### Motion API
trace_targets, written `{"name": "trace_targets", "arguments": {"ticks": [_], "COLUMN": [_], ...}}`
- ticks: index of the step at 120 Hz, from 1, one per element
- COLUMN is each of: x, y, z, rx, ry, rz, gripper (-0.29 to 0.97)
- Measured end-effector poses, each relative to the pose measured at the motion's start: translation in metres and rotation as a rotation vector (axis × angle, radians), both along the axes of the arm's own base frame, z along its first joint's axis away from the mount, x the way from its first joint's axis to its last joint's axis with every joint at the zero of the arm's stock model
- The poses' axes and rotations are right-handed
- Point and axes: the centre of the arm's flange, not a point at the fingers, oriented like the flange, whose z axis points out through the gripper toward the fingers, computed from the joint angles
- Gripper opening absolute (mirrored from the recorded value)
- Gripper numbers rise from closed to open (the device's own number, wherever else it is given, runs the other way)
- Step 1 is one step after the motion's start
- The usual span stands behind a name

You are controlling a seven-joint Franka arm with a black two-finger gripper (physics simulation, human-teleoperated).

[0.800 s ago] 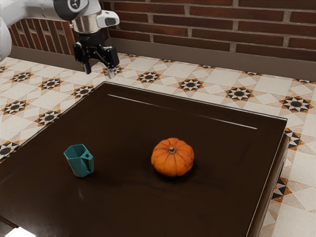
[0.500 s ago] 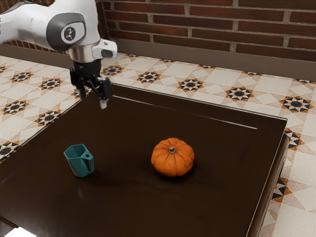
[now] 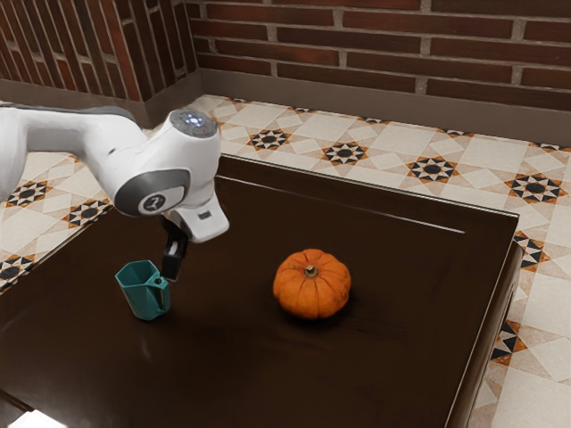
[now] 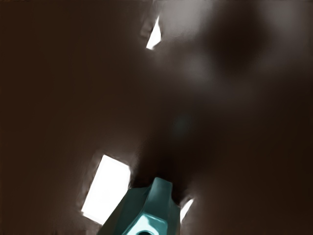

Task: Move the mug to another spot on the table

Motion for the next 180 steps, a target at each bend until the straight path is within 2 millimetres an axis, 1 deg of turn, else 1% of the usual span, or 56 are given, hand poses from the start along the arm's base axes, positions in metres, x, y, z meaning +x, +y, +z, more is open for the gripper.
{"name": "trace_targets", "arguments": {"ticks": [13, 26, 38, 56, 69, 76, 91, 110, 120, 129, 148, 168, 180], "x": [-0.01, -0.02, -0.017, -0.008, -0.004, 0.0, 0.004, 0.011, 0.012, 0.013, 0.013, 0.011, 0.011], "y": [0.0, 0.0, 0.004, 0.031, 0.033, 0.033, 0.045, 0.046, 0.046, 0.054, 0.06, 0.071, 0.071], "z": [-0.038, -0.07, -0.086, -0.107, -0.122, -0.126, -0.136, -0.135, -0.133, -0.132, -0.131, -0.141, -0.142], "rx": [0.049, 0.079, 0.104, 0.121, 0.12, 0.117, 0.078, 0.028, 0.019, 0.017, 0.016, 0.018, 0.019], "ry": [0.093, 0.162, 0.189, 0.225, 0.242, 0.241, 0.236, 0.206, 0.198, 0.193, 0.19, 0.206, 0.202], "rz": [-0.134, -0.25, -0.333, -0.373, -0.414, -0.428, -0.398, -0.36, -0.35, -0.33, -0.31, -0.28, -0.274], "gripper": [0.68, 0.68, 0.68, 0.68, 0.68, 0.68, 0.67, 0.66, 0.62, 0.59, 0.53, 0.48, 0.4]}}
